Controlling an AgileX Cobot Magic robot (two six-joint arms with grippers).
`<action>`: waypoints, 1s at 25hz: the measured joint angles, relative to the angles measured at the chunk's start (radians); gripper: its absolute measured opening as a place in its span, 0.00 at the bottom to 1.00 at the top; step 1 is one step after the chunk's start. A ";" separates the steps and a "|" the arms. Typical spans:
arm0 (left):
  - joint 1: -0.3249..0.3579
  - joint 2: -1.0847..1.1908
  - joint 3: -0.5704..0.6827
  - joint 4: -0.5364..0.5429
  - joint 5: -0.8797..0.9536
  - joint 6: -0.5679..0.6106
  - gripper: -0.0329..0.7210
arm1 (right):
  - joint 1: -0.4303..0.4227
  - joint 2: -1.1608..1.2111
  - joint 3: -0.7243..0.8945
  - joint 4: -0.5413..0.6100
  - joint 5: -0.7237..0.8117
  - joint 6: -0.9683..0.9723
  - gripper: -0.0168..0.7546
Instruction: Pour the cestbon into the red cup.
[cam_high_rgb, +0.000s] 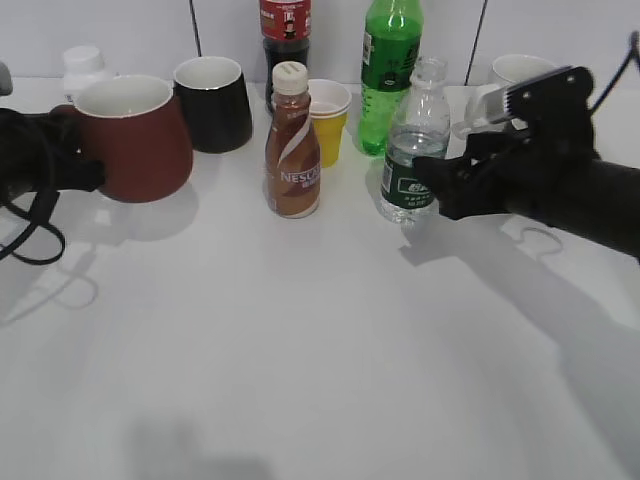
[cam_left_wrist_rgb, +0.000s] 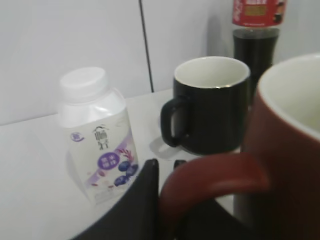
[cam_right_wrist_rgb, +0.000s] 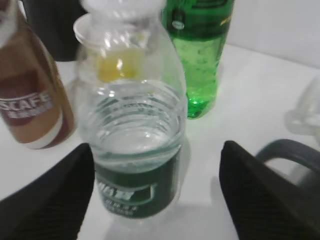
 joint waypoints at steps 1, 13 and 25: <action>0.000 -0.018 0.014 0.010 0.006 0.000 0.11 | 0.000 0.032 -0.020 -0.012 -0.004 0.001 0.78; -0.001 -0.188 0.048 0.090 0.168 0.000 0.11 | 0.000 0.232 -0.192 -0.087 -0.086 0.021 0.78; -0.004 -0.196 0.048 0.229 0.204 -0.109 0.11 | 0.000 0.319 -0.284 -0.117 -0.094 0.042 0.64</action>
